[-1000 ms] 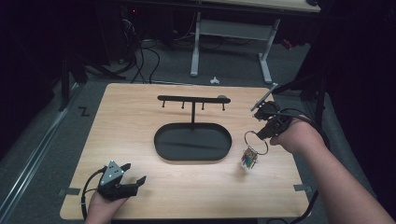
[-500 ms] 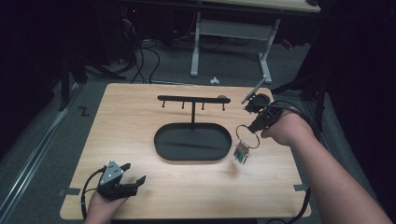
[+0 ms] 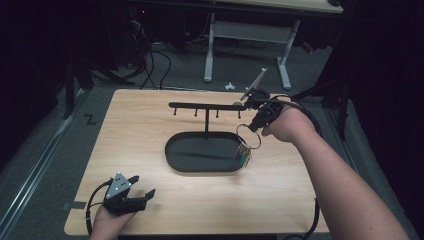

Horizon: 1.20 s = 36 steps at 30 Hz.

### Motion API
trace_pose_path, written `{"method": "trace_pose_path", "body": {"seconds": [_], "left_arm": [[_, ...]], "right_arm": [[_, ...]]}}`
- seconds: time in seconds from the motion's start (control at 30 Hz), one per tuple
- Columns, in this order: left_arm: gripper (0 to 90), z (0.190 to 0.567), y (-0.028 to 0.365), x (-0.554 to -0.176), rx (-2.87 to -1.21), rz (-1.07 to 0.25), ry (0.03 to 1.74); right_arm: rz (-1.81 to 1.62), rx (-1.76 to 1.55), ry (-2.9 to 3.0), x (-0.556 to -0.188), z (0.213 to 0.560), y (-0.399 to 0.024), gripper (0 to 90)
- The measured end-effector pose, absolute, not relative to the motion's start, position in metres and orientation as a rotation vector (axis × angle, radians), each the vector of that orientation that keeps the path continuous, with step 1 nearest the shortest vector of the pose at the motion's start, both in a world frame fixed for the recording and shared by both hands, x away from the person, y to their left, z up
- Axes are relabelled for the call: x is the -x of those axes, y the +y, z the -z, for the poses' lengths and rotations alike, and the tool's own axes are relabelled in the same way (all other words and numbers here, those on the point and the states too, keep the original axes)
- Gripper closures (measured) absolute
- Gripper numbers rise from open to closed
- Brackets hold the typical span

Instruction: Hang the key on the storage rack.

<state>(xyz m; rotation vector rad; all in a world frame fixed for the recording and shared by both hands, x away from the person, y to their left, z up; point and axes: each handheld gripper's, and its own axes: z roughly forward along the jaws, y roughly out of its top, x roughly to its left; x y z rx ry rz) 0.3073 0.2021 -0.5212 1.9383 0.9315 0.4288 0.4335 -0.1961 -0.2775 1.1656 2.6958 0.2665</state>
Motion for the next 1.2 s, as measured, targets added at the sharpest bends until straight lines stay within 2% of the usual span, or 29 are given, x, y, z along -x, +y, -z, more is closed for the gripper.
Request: {"method": "trace_pose_path", "body": {"seconds": [0.33,0.67,1.2], "left_arm": [[21.8,0.522,0.202,-0.309,-1.946,-0.426,0.934],[21.8,0.522,0.204,-0.308,-1.939,-0.428,0.939],[21.8,0.522,0.204,-0.308,-1.943,-0.429,0.939]], "right_arm": [[-0.303,-1.159,2.698,-0.458,0.280,-0.181,87.5],[-0.328,-1.174,2.683,-0.477,0.279,-0.186,87.5],[-0.339,-1.201,2.665,-0.483,0.278,-0.198,87.5]]}}
